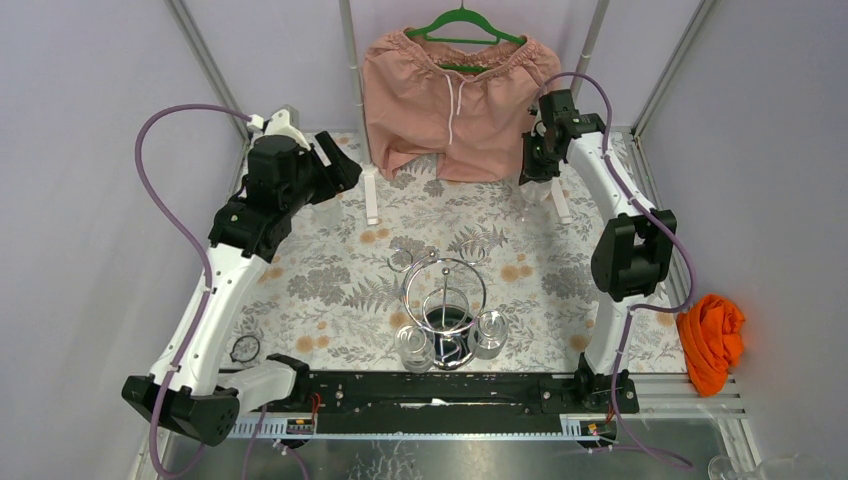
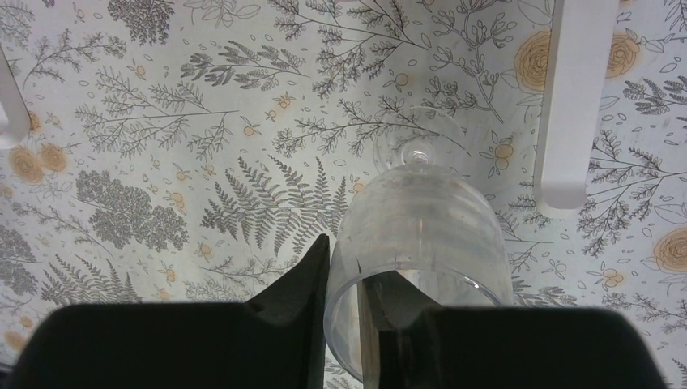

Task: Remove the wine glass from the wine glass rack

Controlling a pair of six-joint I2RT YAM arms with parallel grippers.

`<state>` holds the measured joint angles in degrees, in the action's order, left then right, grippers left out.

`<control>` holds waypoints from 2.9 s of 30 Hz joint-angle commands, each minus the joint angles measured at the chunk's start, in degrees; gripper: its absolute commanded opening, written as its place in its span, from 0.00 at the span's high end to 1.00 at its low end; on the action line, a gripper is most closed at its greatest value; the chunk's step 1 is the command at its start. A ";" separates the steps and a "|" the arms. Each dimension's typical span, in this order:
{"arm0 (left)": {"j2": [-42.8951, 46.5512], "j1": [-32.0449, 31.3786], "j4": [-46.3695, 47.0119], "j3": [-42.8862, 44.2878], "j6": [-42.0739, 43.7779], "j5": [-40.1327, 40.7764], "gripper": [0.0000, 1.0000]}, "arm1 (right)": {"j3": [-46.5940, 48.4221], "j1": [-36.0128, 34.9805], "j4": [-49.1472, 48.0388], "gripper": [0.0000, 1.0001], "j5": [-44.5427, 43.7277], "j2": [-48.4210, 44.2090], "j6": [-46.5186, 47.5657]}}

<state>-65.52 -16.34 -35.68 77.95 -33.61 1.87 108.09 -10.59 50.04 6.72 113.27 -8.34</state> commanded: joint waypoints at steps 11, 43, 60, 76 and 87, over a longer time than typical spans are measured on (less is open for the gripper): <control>-0.59 0.23 2.97 -1.28 -0.73 -1.60 0.21 | -4.00 0.86 -5.13 1.00 2.07 -2.29 0.66; -1.50 0.17 3.71 -2.02 -0.44 -1.61 0.20 | -0.26 -0.29 -2.75 0.60 -0.17 -5.24 2.47; -0.72 0.21 3.73 -1.93 -0.74 -3.13 0.20 | 2.14 -4.43 -1.88 0.60 -4.67 -20.59 -0.54; 4.50 0.21 3.36 -1.84 -3.08 -6.97 0.20 | -19.07 -26.14 -4.88 0.60 -1.74 -48.67 -6.71; 6.96 0.15 0.95 -0.88 -2.47 -6.40 0.20 | -15.20 -36.04 1.92 0.60 -8.75 -45.43 -5.90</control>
<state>-59.40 -16.34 -34.33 76.49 -36.53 -4.73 89.67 -40.91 49.58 3.46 65.58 -14.22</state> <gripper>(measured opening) 0.794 0.402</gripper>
